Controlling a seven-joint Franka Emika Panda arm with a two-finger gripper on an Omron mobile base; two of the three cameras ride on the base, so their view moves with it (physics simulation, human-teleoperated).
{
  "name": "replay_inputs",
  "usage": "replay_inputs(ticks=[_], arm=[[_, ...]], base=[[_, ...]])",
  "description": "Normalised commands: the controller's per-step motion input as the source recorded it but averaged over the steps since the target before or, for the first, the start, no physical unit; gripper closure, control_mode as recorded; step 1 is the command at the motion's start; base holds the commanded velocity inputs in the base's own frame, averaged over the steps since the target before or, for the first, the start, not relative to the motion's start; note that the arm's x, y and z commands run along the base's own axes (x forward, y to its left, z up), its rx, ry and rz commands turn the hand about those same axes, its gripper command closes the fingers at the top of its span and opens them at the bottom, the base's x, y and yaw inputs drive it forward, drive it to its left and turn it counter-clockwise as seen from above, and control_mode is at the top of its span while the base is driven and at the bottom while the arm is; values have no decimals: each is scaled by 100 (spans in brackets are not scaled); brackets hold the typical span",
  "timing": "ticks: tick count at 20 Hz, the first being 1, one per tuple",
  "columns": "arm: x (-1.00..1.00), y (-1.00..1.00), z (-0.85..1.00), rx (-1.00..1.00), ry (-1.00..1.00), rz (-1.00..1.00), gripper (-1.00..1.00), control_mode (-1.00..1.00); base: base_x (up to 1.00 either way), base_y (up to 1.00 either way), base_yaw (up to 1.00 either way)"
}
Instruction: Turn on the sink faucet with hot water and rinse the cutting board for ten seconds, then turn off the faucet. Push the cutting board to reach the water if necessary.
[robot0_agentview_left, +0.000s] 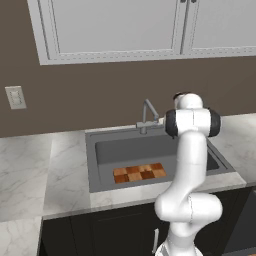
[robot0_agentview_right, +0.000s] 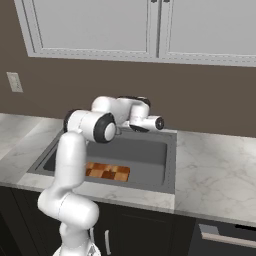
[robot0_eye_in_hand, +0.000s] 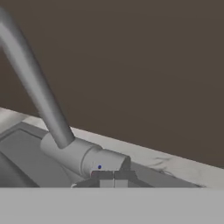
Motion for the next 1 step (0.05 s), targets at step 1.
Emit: replay_inputs(ticks=[1], arm=[[0, 41, 0, -2, 0, 0, 100, -100]], base=[[0, 0, 0]])
